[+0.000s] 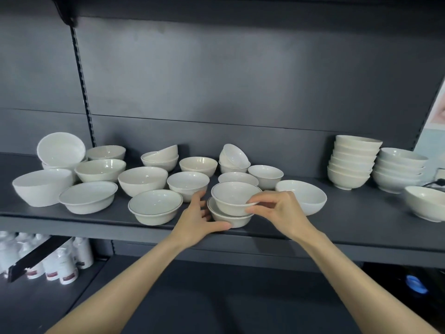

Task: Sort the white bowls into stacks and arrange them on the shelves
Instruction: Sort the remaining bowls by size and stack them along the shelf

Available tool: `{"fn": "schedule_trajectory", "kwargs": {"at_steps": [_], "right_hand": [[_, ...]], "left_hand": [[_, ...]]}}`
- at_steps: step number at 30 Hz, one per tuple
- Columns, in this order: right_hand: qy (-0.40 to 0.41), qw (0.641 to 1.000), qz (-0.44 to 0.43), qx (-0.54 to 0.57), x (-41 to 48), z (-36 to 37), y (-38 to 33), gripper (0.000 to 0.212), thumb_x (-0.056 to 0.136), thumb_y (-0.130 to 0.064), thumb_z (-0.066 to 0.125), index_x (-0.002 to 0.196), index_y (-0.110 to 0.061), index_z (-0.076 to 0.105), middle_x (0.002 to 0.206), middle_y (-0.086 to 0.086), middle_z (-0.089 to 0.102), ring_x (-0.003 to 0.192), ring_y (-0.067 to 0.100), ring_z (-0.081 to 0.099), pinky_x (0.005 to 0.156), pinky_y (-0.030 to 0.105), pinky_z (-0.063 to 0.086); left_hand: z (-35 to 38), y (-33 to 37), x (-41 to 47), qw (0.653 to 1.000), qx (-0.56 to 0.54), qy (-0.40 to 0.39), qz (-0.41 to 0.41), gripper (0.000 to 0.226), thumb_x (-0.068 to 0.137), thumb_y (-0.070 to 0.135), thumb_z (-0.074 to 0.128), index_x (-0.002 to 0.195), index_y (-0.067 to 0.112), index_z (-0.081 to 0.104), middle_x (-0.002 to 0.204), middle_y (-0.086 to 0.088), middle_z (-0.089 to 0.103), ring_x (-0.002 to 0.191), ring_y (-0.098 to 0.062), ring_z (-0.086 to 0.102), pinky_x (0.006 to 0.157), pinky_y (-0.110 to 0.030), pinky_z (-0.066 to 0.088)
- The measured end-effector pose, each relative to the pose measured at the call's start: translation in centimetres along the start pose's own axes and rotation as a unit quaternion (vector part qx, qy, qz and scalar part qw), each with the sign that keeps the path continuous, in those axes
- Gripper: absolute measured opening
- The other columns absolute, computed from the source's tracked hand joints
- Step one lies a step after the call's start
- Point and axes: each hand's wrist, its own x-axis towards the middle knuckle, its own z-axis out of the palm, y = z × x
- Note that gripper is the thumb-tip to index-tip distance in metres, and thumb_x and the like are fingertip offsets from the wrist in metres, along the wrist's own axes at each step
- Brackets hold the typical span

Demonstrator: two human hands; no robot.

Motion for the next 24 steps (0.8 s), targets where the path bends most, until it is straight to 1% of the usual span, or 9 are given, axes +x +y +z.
{"fn": "schedule_trajectory", "kwargs": {"at_steps": [2,5,7,10,13,15,18,22,24], "right_hand": [[-0.001,1.0,-0.002,-0.012,0.1,0.4,0.2,0.006,0.078,-0.01,0.077,0.082,-0.013,0.077,0.086,-0.012,0.072,0.084,-0.001,0.065,0.082,0.016,0.05],[-0.007,1.0,-0.007,-0.029,0.2,0.9,0.5,0.005,0.078,-0.012,0.076,0.083,-0.012,0.078,0.086,-0.014,0.072,0.086,0.004,0.066,0.085,0.025,0.052],[-0.015,0.999,-0.008,-0.036,0.2,1.1,0.6,0.005,0.079,-0.012,0.076,0.084,-0.012,0.078,0.085,-0.015,0.071,0.086,0.006,0.065,0.085,0.026,0.051],[-0.021,0.999,0.001,-0.029,0.2,1.1,0.6,0.009,0.079,-0.013,0.075,0.088,-0.011,0.078,0.087,-0.018,0.07,0.089,0.002,0.064,0.087,0.022,0.05],[-0.035,0.999,0.013,-0.019,0.3,1.1,0.7,0.013,0.081,-0.016,0.075,0.093,-0.012,0.077,0.091,-0.018,0.07,0.094,-0.003,0.064,0.086,0.013,0.047],[-0.047,0.998,0.021,-0.019,0.3,1.1,0.9,0.017,0.082,-0.017,0.073,0.098,-0.014,0.076,0.098,-0.016,0.07,0.099,-0.007,0.062,0.087,0.008,0.044],[-0.059,0.997,0.033,-0.023,0.3,0.9,1.0,0.018,0.085,-0.018,0.071,0.102,-0.015,0.075,0.105,-0.015,0.069,0.104,-0.007,0.06,0.087,0.003,0.04],[-0.068,0.996,0.043,-0.027,0.2,0.8,1.0,0.014,0.085,-0.019,0.071,0.098,-0.018,0.075,0.107,-0.016,0.068,0.105,0.002,0.061,0.085,0.004,0.041],[-0.065,0.997,0.043,-0.02,0.2,0.8,1.0,0.011,0.084,-0.018,0.072,0.093,-0.025,0.074,0.112,-0.014,0.066,0.107,0.0,0.059,0.088,0.008,0.04]], "left_hand": [[0.0,0.0,0.2,1.0,0.007,-0.009,0.005,0.107,0.065,0.002,0.086,0.149,0.016,0.021,0.133,-0.003,0.048,0.117,-0.014,0.056,0.1,-0.027,0.047],[-0.1,0.0,0.5,1.0,0.001,-0.011,0.013,0.103,0.067,-0.001,0.084,0.147,0.017,0.023,0.125,0.001,0.052,0.107,-0.007,0.059,0.09,-0.018,0.052],[0.0,-0.1,0.5,1.0,-0.015,-0.009,0.01,0.101,0.067,-0.004,0.082,0.147,0.014,0.024,0.117,0.006,0.054,0.103,-0.004,0.059,0.083,-0.013,0.053],[0.0,-0.4,0.5,0.999,-0.038,-0.004,0.011,0.094,0.067,-0.009,0.08,0.143,0.011,0.029,0.112,0.011,0.057,0.099,0.001,0.059,0.08,-0.013,0.053],[0.1,-0.7,0.6,0.998,-0.058,0.0,0.015,0.09,0.066,-0.011,0.08,0.14,0.011,0.033,0.117,0.003,0.059,0.101,-0.002,0.061,0.084,-0.016,0.054],[0.1,-0.9,0.7,0.998,-0.066,0.002,0.019,0.088,0.066,-0.011,0.08,0.138,0.012,0.036,0.114,0.004,0.061,0.102,-0.004,0.062,0.084,-0.017,0.054],[0.1,-1.0,0.8,0.997,-0.071,0.005,0.023,0.084,0.066,-0.012,0.08,0.133,0.016,0.039,0.114,0.005,0.061,0.102,-0.005,0.062,0.081,-0.016,0.054],[0.2,-1.2,1.0,0.997,-0.072,0.005,0.021,0.078,0.066,-0.013,0.079,0.129,0.013,0.043,0.113,0.008,0.06,0.101,-0.003,0.061,0.077,-0.013,0.053],[0.1,-1.4,1.0,0.998,-0.064,0.005,0.02,0.076,0.066,-0.011,0.08,0.13,0.01,0.045,0.114,0.006,0.061,0.102,-0.003,0.061,0.077,-0.012,0.052]]}}
